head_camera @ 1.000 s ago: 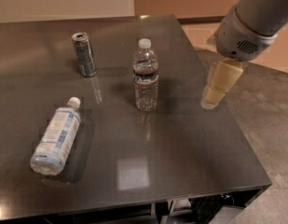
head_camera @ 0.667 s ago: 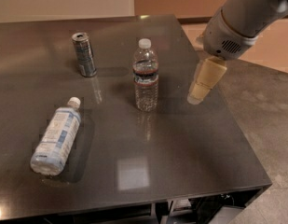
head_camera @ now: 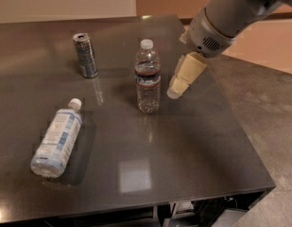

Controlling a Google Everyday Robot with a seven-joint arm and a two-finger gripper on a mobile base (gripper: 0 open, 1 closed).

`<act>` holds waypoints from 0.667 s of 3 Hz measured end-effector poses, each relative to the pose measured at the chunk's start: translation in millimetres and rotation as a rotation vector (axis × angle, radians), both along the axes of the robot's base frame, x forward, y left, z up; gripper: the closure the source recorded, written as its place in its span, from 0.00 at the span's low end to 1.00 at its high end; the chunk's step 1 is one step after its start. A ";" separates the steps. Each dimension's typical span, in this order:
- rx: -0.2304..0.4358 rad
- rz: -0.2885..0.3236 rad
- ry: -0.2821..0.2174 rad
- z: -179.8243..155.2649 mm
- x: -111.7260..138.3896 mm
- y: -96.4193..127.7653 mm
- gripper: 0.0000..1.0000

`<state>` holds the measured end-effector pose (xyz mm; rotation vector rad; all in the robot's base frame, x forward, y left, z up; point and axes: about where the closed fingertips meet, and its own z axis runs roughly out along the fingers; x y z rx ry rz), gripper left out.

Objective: Move water bottle near redbull can

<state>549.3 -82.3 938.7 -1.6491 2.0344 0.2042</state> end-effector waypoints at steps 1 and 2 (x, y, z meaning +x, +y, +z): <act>0.051 0.016 0.006 -5.7 8.9 26.1 0.00; 0.088 0.027 0.013 -9.8 15.6 45.7 0.00</act>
Offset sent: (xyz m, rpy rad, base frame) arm 0.0256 0.0668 -0.0156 0.1350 0.0237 0.0358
